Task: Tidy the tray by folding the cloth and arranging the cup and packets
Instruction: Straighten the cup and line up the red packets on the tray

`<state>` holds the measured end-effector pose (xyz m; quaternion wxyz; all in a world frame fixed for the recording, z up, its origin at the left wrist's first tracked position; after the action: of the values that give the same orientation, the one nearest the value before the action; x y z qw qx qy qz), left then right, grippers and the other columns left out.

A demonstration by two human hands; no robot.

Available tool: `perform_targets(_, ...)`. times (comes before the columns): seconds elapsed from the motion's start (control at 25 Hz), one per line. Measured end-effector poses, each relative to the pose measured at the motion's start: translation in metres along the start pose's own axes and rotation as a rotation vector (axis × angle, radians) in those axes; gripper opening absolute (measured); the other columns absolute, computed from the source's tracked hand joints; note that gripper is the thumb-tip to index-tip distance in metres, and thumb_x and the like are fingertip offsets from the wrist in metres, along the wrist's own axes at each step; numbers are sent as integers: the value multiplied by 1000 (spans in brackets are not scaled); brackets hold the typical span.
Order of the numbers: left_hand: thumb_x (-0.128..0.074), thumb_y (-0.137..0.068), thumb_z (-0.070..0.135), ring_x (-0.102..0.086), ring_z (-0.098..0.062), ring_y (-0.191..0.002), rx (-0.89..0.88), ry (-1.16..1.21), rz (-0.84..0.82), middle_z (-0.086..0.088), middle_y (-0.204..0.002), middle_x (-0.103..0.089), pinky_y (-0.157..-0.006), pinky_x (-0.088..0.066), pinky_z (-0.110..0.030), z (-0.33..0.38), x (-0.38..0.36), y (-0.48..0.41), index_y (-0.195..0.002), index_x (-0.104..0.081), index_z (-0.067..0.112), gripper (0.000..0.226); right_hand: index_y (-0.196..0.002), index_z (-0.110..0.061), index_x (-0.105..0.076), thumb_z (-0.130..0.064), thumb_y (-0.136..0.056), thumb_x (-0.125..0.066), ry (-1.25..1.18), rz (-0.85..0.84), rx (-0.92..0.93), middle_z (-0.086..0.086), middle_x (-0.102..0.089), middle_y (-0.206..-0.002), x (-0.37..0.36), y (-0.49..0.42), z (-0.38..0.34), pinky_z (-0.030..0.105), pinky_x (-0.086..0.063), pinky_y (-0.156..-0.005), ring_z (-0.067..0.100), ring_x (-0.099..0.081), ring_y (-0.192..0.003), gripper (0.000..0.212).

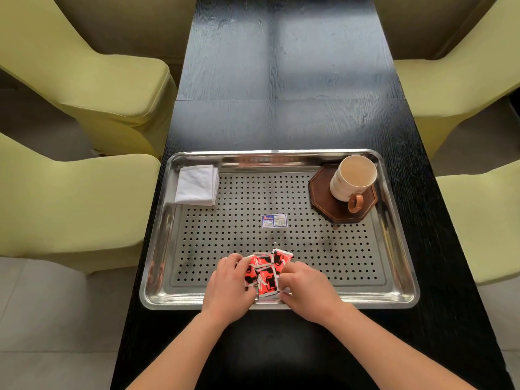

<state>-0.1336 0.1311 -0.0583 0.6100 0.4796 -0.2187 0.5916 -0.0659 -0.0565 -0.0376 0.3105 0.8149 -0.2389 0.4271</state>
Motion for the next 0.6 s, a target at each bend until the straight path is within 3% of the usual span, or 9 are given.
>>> perform_targets(0.08,-65,-80,33,-37,-13,-121,10,64,15,7,-132,-45,-99,-43,-31,-3,0,2,-141,-44,28,65,-89,-26,-70,-39,-87,-68,-89,56,-104,-13,-62,-96,2,0,4,28,-51,-74,9,-57,-90,13)
perform_targets(0.24,-75,-79,29,-31,-13,-130,64,154,26,9,-142,-43,-109,-36,-32,-8,0,-1,-146,-42,22,75,-112,-24,-68,-35,-87,-72,-267,110,-358,-9,-64,-94,5,-15,9,26,-47,-74,11,-60,-87,28)
perform_targets(0.4,-76,-81,32,-30,-13,-127,29,48,-19,14,-145,-43,-106,-39,-32,-9,3,-6,-144,-45,29,71,-120,-32,-60,-41,-77,-78,-225,27,-395,-13,-58,-86,-7,-25,-4,29,-44,-67,13,-61,-84,47)
perform_targets(0.6,-70,-82,20,-37,-12,-117,-18,15,-28,12,-130,-47,-93,-46,-31,-11,7,-11,-137,-52,28,58,-113,-34,-60,-37,-79,-76,-123,-11,-387,-8,-68,-103,-13,-34,-15,32,-46,-66,20,-66,-93,38)
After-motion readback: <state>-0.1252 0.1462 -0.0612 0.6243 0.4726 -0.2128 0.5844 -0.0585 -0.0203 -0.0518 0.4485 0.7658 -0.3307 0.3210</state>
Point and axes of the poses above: each hand's wrist, its own y-axis away from the middle knuckle, its own x-axis out of the back of the hand, z = x × y, the point moved 1 cm from there along -y, towards the middle knuckle
